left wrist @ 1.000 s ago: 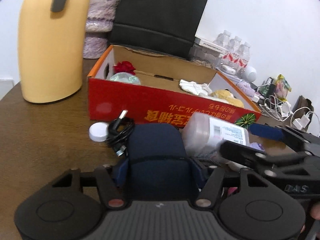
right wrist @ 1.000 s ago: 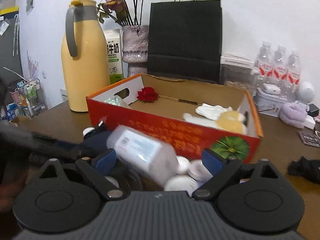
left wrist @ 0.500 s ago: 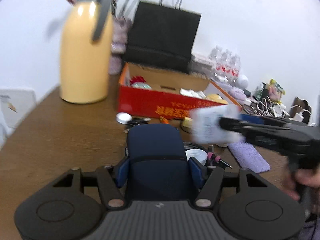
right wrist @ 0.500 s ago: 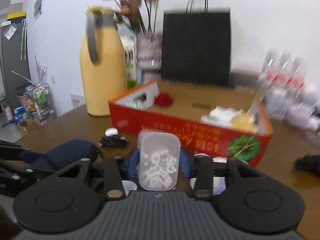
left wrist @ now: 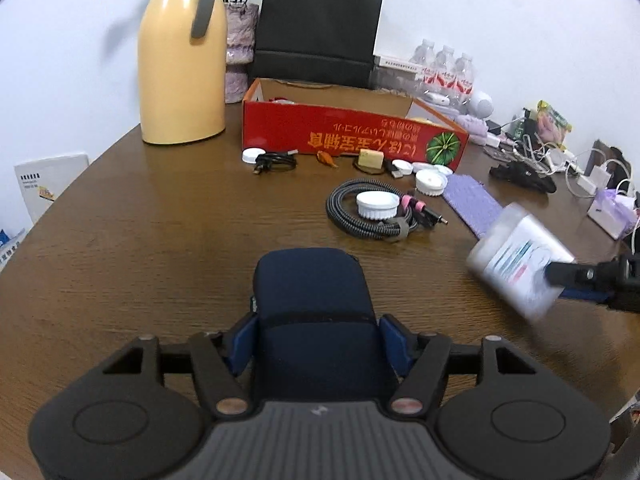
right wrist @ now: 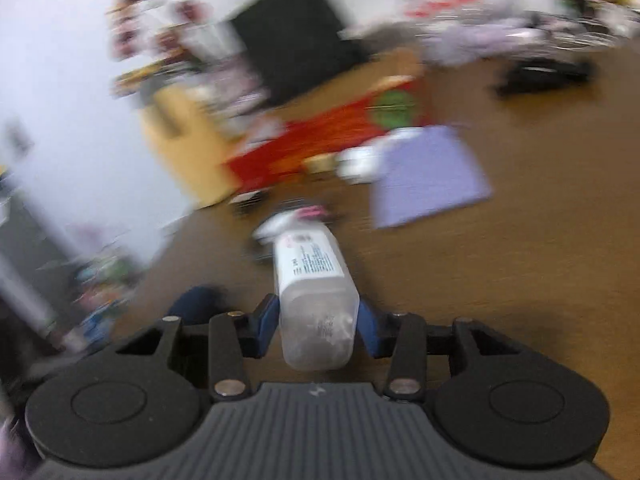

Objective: Organize objects
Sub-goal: 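Lift the navy case and cotton-bud box and carry them toward the cardboard box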

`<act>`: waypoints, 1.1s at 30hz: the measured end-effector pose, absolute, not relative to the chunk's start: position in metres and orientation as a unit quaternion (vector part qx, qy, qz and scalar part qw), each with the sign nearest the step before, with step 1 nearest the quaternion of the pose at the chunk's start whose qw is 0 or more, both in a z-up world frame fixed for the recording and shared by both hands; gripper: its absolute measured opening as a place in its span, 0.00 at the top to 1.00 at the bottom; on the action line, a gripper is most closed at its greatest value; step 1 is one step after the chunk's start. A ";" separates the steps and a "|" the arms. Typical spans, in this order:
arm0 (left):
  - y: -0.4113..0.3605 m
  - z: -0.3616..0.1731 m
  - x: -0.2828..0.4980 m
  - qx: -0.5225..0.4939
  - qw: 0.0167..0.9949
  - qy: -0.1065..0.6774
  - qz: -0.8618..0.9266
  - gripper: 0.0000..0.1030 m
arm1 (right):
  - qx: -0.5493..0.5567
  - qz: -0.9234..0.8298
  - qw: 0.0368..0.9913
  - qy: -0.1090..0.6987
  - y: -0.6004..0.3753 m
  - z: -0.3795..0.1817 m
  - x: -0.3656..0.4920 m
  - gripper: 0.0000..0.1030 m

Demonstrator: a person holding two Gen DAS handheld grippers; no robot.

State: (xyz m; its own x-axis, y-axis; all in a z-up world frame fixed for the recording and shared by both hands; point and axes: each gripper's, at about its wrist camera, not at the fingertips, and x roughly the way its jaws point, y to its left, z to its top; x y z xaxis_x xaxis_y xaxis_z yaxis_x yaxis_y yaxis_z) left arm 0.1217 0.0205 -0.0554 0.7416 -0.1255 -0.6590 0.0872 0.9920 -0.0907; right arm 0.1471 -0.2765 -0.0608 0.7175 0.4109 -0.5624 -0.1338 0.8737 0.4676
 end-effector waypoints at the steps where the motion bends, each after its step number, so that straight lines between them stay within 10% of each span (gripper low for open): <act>1: 0.018 -0.055 0.121 -0.019 0.934 0.352 -0.055 0.36 | 0.197 0.140 0.910 0.338 -0.278 -0.061 0.147 0.56; 5: 0.016 -0.053 0.116 -0.014 0.939 0.338 -0.065 0.29 | 0.099 0.127 0.939 0.303 -0.262 -0.053 0.147 0.19; 8: 0.014 -0.054 0.124 -0.011 0.939 0.337 -0.065 0.28 | 0.012 0.104 0.952 0.289 -0.245 -0.053 0.155 0.16; 16: 0.005 -0.065 0.141 0.000 0.931 0.359 -0.068 0.17 | -0.001 0.034 0.950 0.309 -0.237 -0.068 0.193 0.14; 20: 0.001 -0.071 0.138 0.024 0.935 0.350 -0.046 0.35 | 0.046 0.034 0.951 0.304 -0.245 -0.078 0.190 0.24; 25: 0.000 -0.064 0.116 0.025 0.925 0.374 -0.057 0.30 | -0.003 0.081 0.943 0.322 -0.233 -0.070 0.148 0.30; 29: 0.003 -0.065 0.112 0.027 0.924 0.376 -0.063 0.29 | -0.048 0.078 0.938 0.335 -0.221 -0.068 0.127 0.06; 33: 0.006 -0.060 0.118 0.019 0.929 0.364 -0.069 0.40 | -0.047 0.078 0.937 0.338 -0.215 -0.071 0.139 0.36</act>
